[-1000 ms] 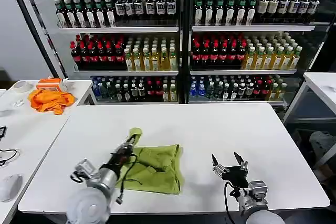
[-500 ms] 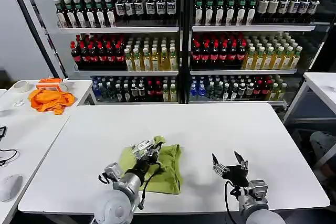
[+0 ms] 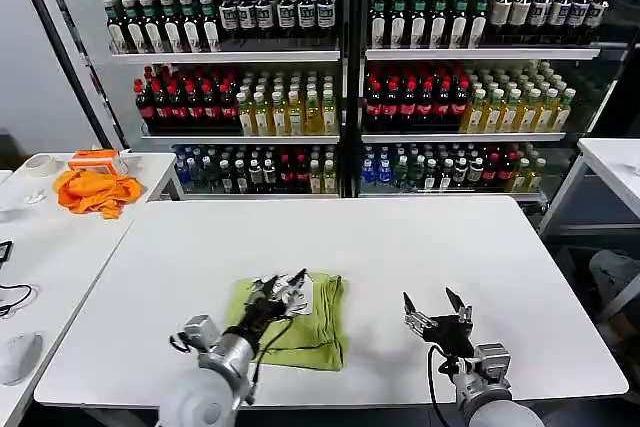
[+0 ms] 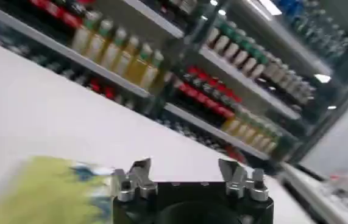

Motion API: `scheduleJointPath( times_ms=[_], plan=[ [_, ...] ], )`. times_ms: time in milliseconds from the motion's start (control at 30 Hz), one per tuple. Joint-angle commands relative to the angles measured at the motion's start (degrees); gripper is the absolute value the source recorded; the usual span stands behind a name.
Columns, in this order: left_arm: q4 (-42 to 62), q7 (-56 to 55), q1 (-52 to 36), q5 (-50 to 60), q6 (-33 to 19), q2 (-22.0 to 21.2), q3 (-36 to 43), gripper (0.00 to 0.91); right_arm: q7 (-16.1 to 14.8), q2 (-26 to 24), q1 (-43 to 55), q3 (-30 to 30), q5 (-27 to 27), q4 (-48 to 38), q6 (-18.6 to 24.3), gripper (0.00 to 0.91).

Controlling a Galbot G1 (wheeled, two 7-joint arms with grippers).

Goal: Fold and organize the clothes.

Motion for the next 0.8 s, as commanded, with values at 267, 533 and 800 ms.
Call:
scheduleJointPath(
  times_ms=[267, 533, 800],
  plan=[
    [5.3, -1.1, 6.3, 1.5, 1.7, 4.2, -12.9, 0.907, 0.0, 0.1, -0.1, -0.2, -0.2, 0.3, 0.0, 0.907],
    [8.2, -0.2, 3.9, 3.4, 1.4, -0.2, -8.4, 0.907, 0.1, -0.3, -0.8, 0.4, -0.2, 0.9, -0.1, 0.907],
    [8.1, 0.0, 4.3, 0.6, 1.9, -2.1, -7.0, 0.907, 0.2, -0.2, -0.8, 0.5, -0.2, 0.9, -0.2, 0.907]
  ],
)
